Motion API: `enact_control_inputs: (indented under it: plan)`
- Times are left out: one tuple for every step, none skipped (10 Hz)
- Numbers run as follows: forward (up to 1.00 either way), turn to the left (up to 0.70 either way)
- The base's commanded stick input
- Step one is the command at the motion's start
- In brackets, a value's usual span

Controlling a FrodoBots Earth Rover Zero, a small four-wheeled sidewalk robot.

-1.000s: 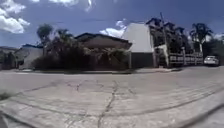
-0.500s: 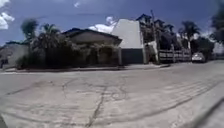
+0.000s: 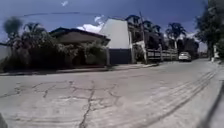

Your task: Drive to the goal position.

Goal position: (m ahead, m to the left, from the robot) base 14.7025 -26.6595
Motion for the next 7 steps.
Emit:
enact_control_inputs:
  plan:
    - [0.5,-0.5]
    - [0.5,-0.5]
    - [0.5,-0.5]
    - [0.5,-0.5]
    - [0.5,-0.5]
    - [0.5,-0.5]
    - [0.5,-0.5]
